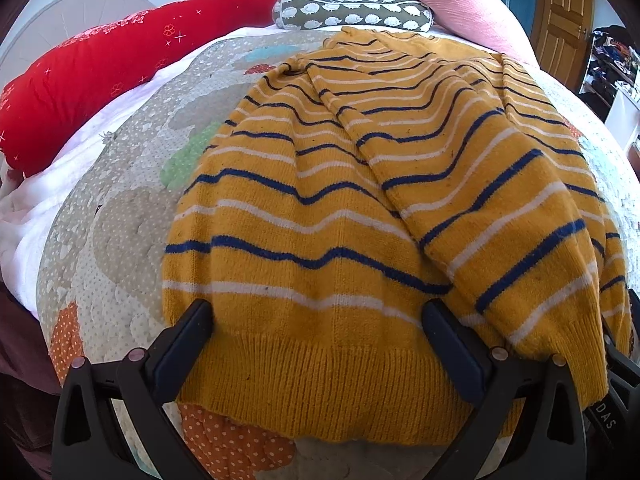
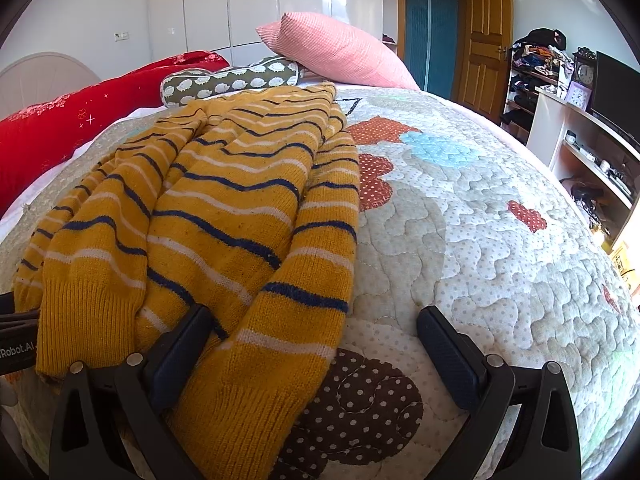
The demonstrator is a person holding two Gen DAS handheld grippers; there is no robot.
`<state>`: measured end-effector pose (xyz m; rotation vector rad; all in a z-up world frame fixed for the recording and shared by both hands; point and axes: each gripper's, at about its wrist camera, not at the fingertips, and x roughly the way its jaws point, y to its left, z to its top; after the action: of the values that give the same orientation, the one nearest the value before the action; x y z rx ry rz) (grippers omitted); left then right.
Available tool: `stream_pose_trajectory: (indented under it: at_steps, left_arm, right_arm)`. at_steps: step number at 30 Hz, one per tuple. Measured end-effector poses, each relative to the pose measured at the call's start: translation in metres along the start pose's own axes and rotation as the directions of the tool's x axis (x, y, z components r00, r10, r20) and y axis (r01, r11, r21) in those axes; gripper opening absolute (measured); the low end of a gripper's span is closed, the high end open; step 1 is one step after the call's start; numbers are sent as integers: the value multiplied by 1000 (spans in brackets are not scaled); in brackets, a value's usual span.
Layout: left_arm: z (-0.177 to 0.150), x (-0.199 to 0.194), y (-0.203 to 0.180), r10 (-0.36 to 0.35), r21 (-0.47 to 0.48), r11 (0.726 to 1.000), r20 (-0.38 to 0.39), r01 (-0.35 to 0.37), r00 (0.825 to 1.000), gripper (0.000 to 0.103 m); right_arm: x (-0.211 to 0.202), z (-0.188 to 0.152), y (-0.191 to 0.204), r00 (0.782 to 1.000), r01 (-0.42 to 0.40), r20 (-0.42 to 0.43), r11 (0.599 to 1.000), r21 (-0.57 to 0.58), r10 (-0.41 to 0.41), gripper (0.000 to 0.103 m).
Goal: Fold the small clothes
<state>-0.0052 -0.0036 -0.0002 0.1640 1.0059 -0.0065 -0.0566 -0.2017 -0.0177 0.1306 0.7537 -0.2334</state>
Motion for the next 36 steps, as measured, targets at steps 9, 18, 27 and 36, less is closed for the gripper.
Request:
stream_pose_trajectory:
  at_steps: [9,18,27,36]
  left_arm:
    - [5,5,0,-12,2,1000,-22,12,1000,103]
    - [2,6,2,-15,-9,1000,-3,15,1000,103]
    - [-1,-2,6,-47,-8,999,24,47,999,103]
    - [-7,-44,35,-97,-77,992,70,103,993,94]
  right_arm:
    - [-1,-2,-1,1000,-5,7,1000,2,5,103]
    - [-1,-2,-2,1000,-11,-3,1000,-6,10,103]
    - [-1,14,-13,985,-108,-140,994,-21,104,102]
    - [-49,16,-29,994,-30,-106,993,-110,19,96]
